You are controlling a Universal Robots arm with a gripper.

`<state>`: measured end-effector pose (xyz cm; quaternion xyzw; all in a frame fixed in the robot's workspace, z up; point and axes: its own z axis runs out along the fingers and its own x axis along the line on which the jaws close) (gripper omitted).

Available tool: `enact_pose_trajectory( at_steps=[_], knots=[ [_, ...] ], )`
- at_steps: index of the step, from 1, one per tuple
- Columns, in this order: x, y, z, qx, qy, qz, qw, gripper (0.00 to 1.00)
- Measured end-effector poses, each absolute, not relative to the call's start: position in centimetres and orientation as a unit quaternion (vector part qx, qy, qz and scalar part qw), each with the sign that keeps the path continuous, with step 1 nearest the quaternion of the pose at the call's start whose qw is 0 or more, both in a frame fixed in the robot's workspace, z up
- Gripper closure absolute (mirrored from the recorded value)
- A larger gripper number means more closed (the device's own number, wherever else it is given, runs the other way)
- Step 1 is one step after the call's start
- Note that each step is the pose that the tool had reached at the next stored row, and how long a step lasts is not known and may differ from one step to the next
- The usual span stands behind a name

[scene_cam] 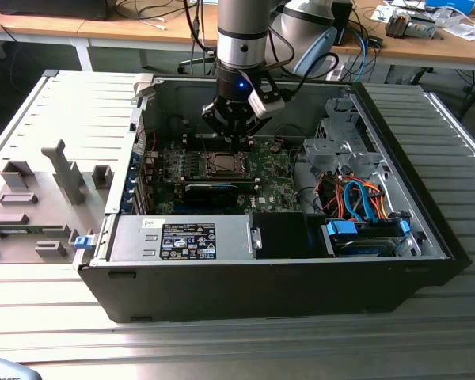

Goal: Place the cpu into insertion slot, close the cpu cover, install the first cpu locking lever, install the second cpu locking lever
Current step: 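Install the first cpu locking lever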

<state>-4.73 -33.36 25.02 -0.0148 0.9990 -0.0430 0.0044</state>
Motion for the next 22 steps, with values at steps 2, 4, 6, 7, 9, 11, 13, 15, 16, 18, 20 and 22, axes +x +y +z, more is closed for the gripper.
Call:
enact_pose_trajectory(
  at_steps=[2,4,6,7,9,11,13,15,16,18,20,22],
  knots=[
    [-4.73,-33.36,25.02,-0.017,0.999,-0.043,0.004,0.89],
    [-4.73,-33.36,25.02,-0.019,0.999,-0.043,0.005,0.89],
    [-4.73,-33.36,25.02,-0.021,0.999,-0.043,0.005,0.89],
    [-4.73,-33.36,25.02,-0.022,0.999,-0.043,0.005,0.89],
    [-4.73,-33.36,25.02,-0.024,0.999,-0.043,0.005,0.89],
    [-4.73,-33.36,25.02,-0.027,0.999,-0.043,0.005,0.89],
    [-4.73,-33.36,25.02,-0.029,0.999,-0.043,0.005,0.89],
    [-4.73,-33.36,25.02,-0.032,0.999,-0.043,0.005,0.89],
    [-4.73,-33.36,25.02,-0.033,0.999,-0.043,0.005,0.89],
    [-4.73,-33.36,25.02,-0.035,0.998,-0.043,0.005,0.89],
    [-4.73,-33.36,25.02,-0.037,0.998,-0.043,0.005,0.89],
    [-4.73,-33.36,25.02,-0.039,0.998,-0.043,0.005,0.89]
  ],
)
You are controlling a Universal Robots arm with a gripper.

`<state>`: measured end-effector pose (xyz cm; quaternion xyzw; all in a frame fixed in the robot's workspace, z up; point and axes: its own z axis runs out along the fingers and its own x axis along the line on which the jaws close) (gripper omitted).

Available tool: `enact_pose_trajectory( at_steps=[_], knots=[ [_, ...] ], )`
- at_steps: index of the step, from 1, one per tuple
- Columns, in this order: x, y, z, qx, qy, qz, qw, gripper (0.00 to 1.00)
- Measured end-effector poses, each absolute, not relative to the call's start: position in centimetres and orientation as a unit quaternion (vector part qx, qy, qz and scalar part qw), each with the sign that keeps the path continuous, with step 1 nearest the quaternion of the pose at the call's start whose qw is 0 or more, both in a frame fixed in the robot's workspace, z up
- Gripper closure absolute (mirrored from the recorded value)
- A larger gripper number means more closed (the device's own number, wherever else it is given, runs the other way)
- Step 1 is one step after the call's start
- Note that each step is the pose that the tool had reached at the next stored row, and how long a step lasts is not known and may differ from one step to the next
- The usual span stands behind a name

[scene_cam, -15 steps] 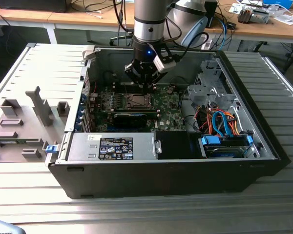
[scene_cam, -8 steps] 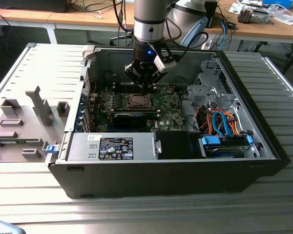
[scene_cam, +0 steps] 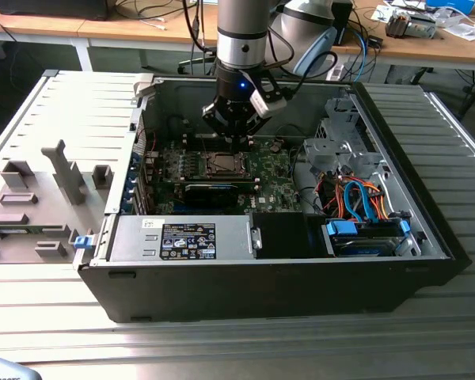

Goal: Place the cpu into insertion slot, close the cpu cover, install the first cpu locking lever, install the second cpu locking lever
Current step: 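Install the first cpu locking lever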

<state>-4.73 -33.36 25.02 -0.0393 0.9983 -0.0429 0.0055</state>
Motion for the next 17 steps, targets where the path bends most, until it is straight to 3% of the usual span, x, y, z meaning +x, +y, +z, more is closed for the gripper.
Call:
enact_pose_trajectory(
  at_steps=[17],
  knots=[
    [-4.73,-33.36,25.02,-0.057,0.997,-0.043,0.006,0.89]
  ],
)
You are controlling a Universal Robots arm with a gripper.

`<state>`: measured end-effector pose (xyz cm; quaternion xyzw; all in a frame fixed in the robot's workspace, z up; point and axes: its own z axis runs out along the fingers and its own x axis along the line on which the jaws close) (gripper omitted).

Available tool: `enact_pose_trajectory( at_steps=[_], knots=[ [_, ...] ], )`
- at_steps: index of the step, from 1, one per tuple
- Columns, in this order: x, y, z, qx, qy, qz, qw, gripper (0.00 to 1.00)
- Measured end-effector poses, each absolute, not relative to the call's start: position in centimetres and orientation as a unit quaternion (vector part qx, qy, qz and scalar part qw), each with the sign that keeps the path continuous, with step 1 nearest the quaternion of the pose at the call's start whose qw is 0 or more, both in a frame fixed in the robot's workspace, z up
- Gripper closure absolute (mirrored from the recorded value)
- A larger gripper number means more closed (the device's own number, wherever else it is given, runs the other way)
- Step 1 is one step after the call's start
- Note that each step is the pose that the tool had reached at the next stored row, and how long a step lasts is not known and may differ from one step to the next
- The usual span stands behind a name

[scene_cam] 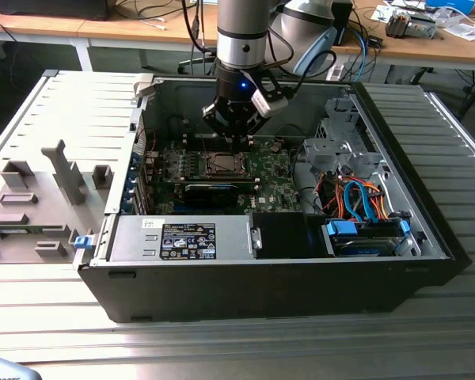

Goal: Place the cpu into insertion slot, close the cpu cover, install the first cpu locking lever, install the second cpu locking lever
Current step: 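Install the first cpu locking lever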

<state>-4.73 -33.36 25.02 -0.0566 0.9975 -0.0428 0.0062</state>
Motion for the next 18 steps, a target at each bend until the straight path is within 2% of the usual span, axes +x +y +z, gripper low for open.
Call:
enact_pose_trajectory(
  at_steps=[18],
  knots=[
    [-4.73,-33.36,25.02,-0.075,0.996,-0.043,0.007,0.89]
  ],
)
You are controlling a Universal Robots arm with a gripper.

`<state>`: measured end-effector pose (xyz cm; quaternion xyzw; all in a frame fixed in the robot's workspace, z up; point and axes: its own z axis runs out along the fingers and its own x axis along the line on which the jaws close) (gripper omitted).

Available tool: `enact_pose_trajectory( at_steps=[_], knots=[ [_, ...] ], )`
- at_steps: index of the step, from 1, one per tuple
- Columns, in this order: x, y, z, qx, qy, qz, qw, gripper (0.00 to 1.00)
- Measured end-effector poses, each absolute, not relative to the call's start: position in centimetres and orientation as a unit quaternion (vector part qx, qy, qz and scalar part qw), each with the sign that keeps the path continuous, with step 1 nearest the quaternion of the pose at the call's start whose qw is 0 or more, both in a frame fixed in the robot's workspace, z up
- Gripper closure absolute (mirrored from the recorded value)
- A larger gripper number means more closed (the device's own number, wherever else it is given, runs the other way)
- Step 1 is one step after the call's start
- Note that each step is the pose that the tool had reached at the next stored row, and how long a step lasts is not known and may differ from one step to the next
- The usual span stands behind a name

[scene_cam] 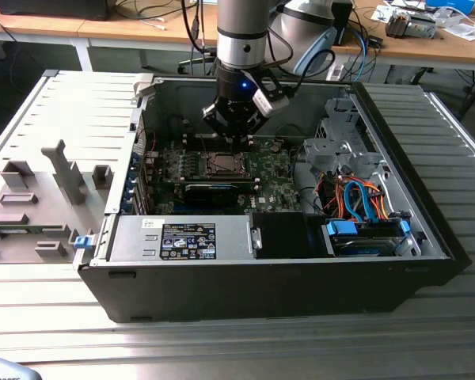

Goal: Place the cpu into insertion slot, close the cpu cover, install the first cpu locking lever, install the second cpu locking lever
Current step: 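Install the first cpu locking lever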

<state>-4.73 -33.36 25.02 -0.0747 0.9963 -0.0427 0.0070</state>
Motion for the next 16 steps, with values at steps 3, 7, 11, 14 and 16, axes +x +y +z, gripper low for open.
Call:
enact_pose_trajectory(
  at_steps=[3,7,11,14,16],
  knots=[
    [-4.73,-33.36,25.02,-0.078,0.996,-0.043,0.007,0.89],
    [-4.73,-33.36,25.02,-0.082,0.996,-0.043,0.007,0.89],
    [-4.73,-33.36,25.02,-0.086,0.995,-0.043,0.007,0.89],
    [-4.73,-33.36,25.02,-0.089,0.995,-0.043,0.008,0.89],
    [-4.73,-33.36,25.02,-0.09,0.995,-0.043,0.008,0.89]
  ],
)
